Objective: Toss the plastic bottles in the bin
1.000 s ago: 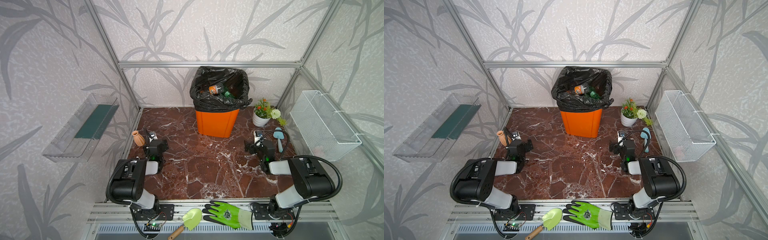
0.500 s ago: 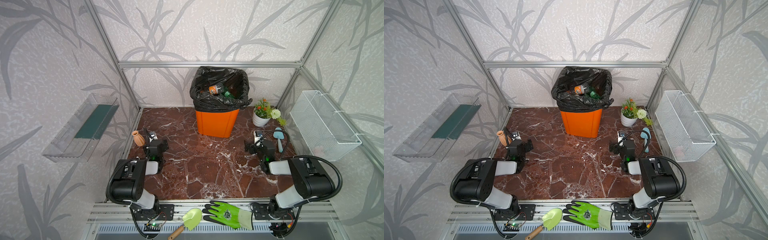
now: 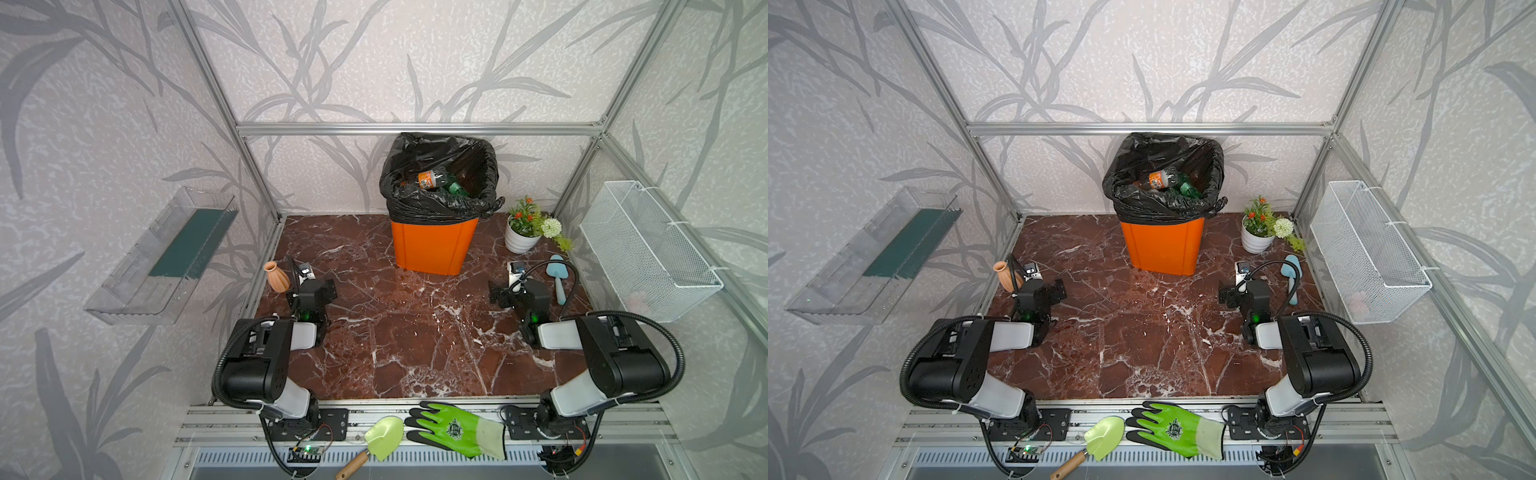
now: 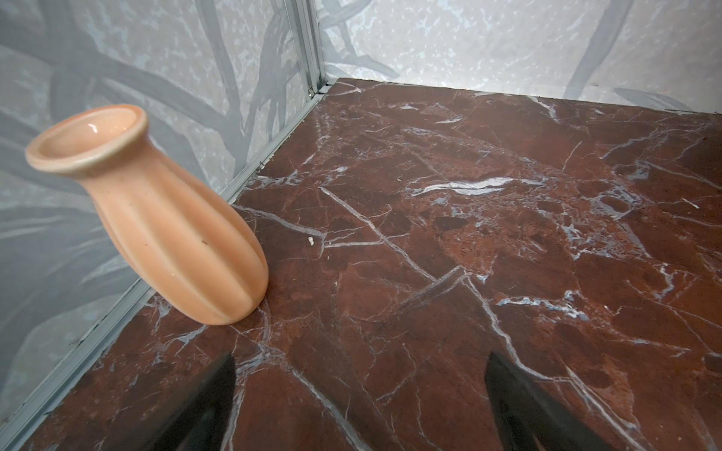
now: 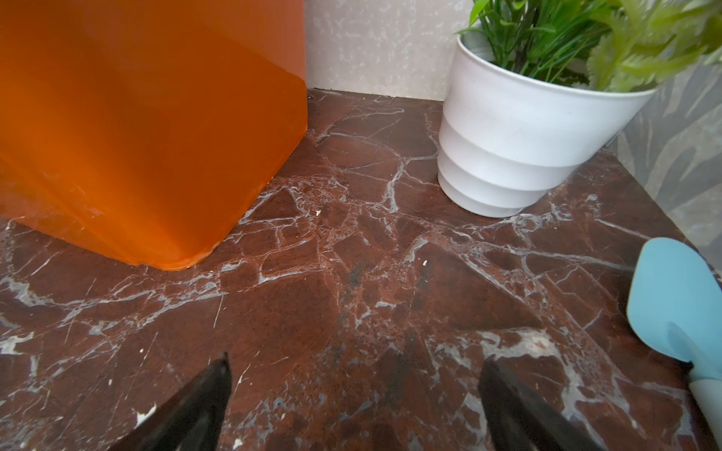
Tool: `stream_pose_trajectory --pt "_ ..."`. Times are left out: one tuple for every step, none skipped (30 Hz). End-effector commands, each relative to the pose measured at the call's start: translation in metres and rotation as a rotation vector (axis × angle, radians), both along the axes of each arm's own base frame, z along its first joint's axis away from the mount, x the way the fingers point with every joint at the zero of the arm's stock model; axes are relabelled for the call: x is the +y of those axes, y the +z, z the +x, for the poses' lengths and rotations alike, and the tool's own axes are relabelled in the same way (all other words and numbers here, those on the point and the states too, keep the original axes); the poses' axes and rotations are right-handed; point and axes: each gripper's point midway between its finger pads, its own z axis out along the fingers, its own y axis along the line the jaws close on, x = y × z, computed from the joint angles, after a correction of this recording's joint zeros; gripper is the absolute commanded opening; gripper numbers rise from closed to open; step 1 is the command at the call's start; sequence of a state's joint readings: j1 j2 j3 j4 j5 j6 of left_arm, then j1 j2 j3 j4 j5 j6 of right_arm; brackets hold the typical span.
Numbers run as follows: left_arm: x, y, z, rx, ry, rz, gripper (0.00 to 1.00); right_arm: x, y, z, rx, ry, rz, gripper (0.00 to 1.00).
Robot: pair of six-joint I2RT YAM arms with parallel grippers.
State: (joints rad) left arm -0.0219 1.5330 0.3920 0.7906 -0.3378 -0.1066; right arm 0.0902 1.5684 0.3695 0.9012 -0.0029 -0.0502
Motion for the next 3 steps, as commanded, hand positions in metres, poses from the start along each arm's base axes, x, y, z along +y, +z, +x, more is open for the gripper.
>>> stream_pose_trajectory --pt "0.0008 0.0133 0.0058 -0.041 -0.005 0.006 0.99 0.0016 0.0131 0.0077 -0.046 0.006 0.007 0.99" --pt "0.0009 0.0130 0.0057 -0.040 -0.005 0.006 0.99 0.0013 0.0128 0.0075 -0.046 0.004 0.007 0.99" --pt "0.0014 0.0130 0.0055 -0.040 -0.003 0.007 0.99 0.0013 0.0138 0.0077 -0.049 0.005 0.006 0.99"
